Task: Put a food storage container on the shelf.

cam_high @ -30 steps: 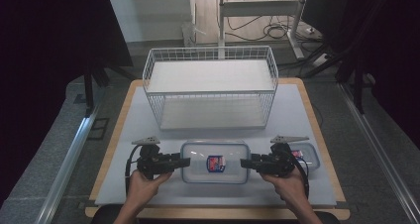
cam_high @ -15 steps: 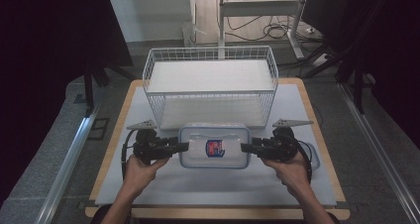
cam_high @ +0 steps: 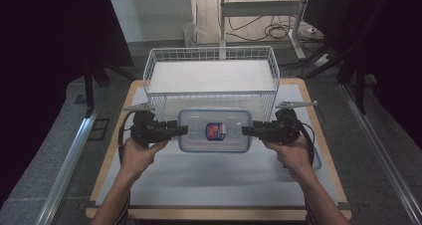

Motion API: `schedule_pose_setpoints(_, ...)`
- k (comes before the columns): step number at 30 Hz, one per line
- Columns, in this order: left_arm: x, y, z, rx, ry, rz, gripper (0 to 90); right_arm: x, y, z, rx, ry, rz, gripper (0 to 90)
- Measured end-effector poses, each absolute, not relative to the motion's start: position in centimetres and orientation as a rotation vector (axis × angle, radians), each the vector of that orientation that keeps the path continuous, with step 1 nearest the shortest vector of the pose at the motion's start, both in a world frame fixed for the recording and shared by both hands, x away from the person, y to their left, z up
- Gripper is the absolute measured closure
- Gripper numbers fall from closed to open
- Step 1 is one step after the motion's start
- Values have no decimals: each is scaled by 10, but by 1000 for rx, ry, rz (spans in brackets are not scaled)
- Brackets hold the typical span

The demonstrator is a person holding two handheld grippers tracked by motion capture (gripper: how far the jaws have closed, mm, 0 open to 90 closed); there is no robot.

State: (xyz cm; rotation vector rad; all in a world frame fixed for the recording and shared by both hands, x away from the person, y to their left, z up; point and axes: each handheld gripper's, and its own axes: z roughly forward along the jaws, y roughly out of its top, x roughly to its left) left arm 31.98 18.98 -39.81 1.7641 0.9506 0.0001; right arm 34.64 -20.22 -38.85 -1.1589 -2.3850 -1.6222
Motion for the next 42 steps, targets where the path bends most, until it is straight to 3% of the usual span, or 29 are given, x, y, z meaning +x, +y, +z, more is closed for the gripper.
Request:
schedule_pose_setpoints(22, 363, 203, -343, 1716, 929, 38, 521, 391, -190, -330, -1141, -2366, -1705, 519)
schedule_pose_setpoints(42, 415, 204, -318, 1668, 926, 28, 521, 434, -192, -309, -1192, -2302, -1730, 518)
